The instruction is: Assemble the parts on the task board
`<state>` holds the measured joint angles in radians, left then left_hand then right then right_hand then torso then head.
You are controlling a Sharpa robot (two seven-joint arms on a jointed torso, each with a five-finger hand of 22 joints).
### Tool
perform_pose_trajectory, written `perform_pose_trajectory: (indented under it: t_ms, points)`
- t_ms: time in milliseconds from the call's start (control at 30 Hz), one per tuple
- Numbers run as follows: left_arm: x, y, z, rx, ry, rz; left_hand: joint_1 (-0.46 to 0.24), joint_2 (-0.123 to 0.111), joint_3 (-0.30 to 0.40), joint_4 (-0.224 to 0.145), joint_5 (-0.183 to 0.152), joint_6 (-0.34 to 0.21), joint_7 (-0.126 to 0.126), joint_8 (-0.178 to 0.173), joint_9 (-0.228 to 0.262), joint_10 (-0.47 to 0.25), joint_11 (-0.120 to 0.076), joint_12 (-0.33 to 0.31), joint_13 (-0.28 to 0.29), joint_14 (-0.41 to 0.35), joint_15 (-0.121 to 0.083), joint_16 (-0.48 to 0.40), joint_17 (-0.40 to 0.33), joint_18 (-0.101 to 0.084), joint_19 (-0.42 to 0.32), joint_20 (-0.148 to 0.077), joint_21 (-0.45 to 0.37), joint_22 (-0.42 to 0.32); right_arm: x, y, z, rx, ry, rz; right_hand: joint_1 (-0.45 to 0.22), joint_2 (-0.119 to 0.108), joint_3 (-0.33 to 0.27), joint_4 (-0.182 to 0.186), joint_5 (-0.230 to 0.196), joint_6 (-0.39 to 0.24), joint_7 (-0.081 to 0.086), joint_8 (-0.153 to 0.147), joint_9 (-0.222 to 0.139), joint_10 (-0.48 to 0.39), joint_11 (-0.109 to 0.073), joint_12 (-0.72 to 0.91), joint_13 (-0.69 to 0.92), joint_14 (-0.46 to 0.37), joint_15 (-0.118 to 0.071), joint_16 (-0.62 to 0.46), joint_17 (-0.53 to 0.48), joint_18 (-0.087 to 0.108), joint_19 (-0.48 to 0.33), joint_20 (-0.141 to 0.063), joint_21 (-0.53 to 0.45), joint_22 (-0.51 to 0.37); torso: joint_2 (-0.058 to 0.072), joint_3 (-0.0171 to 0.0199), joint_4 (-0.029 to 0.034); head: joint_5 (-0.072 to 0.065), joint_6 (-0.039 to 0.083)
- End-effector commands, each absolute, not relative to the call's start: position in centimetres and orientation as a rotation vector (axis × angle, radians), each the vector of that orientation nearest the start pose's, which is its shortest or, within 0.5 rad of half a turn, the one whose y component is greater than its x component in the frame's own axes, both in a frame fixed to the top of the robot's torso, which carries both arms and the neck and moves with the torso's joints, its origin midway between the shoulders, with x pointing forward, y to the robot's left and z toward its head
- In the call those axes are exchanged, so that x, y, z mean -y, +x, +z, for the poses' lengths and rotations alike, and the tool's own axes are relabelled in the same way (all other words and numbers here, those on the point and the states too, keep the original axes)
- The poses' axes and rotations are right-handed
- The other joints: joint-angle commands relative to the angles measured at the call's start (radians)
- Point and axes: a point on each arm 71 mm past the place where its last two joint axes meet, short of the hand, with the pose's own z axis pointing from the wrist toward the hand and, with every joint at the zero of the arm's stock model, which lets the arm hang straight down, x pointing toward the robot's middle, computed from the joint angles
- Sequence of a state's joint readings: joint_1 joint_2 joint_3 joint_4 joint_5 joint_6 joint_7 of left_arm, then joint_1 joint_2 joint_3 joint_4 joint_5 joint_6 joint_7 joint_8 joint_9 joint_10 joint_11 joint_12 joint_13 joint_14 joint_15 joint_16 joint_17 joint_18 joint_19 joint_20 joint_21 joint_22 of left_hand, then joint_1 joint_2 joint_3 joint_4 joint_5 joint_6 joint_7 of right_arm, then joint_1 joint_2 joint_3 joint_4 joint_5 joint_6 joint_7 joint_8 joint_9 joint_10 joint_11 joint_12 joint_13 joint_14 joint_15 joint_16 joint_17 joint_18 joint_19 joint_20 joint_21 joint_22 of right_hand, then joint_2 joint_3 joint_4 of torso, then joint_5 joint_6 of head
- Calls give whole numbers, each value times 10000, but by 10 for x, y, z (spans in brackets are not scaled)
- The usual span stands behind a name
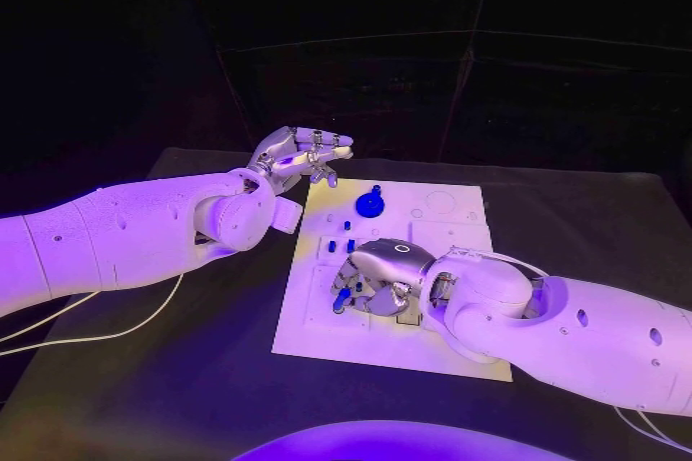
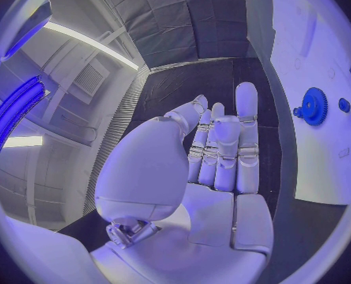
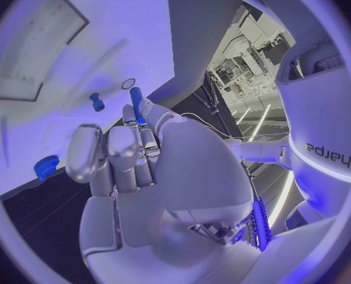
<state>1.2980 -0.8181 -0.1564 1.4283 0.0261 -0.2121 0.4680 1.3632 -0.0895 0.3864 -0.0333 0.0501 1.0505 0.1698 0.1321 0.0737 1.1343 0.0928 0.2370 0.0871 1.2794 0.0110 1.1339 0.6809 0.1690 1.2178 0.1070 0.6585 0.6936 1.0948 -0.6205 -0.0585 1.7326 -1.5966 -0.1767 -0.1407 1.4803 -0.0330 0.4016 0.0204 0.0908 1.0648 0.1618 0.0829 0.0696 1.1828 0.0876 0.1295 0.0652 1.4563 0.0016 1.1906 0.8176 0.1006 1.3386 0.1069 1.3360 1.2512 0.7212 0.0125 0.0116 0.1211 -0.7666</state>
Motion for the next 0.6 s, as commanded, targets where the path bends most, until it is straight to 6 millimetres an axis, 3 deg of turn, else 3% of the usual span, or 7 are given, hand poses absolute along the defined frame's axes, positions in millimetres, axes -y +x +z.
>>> perform_pose_trajectory:
  t_ms: [33,600]
  points:
    - [-222,509,-171,-14070,-10225,-15998,-54,33,-53,-14,26,-78,-2,35,-1,-53,15,61,10,-70,-5,-32,-9,136,-41,28,-38,-10,34,384,-213,-17630,-5863,9502,-21,-41,72,15,44,17,46,-26,-4,56,17,-61,0,31,18,48,-5,-184,-35,33,9,-15,-2,-3,6,11,-11]
    - [-223,508,-171,-14076,-10240,-15980,-60,36,-59,-15,25,-81,-2,41,0,-60,15,73,12,-78,-5,-36,-27,136,-40,29,-46,-16,28,386,-215,-17708,-6139,8948,-64,-48,91,17,39,27,45,-25,-1,66,18,-72,3,33,22,64,20,-184,-38,38,10,-13,-1,-10,8,75,-88]
